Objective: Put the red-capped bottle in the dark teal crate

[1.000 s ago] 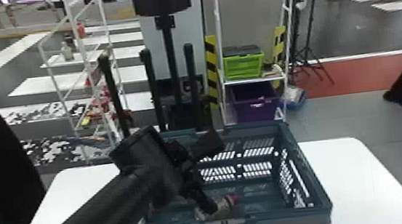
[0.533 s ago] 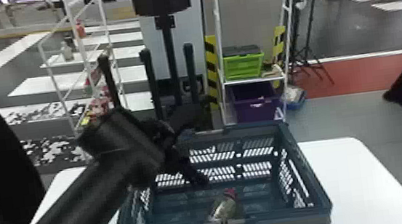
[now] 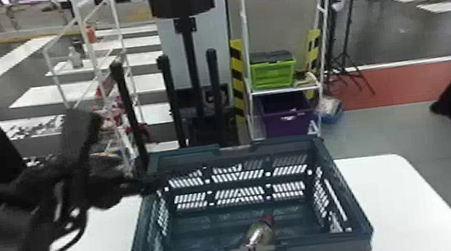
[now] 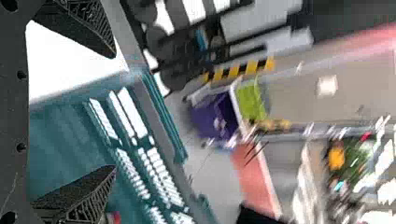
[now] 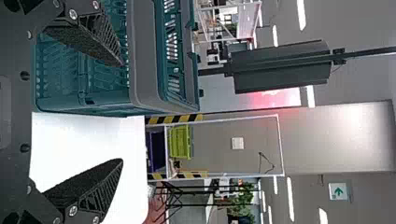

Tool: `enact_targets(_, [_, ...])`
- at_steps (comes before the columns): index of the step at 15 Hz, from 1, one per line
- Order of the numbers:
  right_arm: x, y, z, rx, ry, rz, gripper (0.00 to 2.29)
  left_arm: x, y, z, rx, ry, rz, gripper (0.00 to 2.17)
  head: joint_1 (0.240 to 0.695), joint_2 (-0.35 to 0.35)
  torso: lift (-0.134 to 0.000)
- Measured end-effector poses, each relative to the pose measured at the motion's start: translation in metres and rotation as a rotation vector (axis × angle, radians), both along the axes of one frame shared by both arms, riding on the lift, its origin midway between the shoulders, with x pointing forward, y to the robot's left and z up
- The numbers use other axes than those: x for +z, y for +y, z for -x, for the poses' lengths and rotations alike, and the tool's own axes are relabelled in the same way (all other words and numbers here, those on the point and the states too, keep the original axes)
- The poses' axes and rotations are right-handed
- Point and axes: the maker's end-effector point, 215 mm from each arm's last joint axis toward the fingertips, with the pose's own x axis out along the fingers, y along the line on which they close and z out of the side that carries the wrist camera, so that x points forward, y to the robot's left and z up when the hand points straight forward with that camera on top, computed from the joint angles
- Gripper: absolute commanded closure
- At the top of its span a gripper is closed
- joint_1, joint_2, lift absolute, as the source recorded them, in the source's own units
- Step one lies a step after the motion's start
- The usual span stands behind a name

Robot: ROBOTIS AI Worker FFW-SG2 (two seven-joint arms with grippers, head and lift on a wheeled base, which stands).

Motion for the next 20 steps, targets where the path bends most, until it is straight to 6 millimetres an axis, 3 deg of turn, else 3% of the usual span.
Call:
enact_targets(3, [0.001, 0.0, -0.002, 0.003, -0.004, 0.001, 0.15, -0.011, 0.053, 0.075, 0.175, -0.036, 0.019, 0.03, 0.499, 0.0, 0.0])
enact_targets(9, [0.0, 0.004, -0.003, 0.016, 0.003, 0.0, 0.15, -0.028, 0.094, 0.172, 0.406, -0.331, 0.231, 0.06, 0.499, 0.0, 0.0])
enact_targets(12, [-0.001, 0.006, -0.005, 0.023, 0.011, 0.003, 0.15, -0.077, 0.068, 0.207, 0.43, -0.307, 0.258, 0.06, 0.499, 0.0, 0.0])
enact_targets(14, [-0.001, 0.006, -0.006, 0.028, 0.011, 0.004, 0.15, -0.098, 0.048, 0.219, 0.44, -0.294, 0.266, 0.06, 0.499, 0.0, 0.0])
enact_targets(20, [0.0, 0.011, -0.007, 0.043, 0.008, 0.003, 0.15, -0.116, 0.01, 0.24, 0.474, -0.292, 0.189, 0.06, 0.499, 0.0, 0.0])
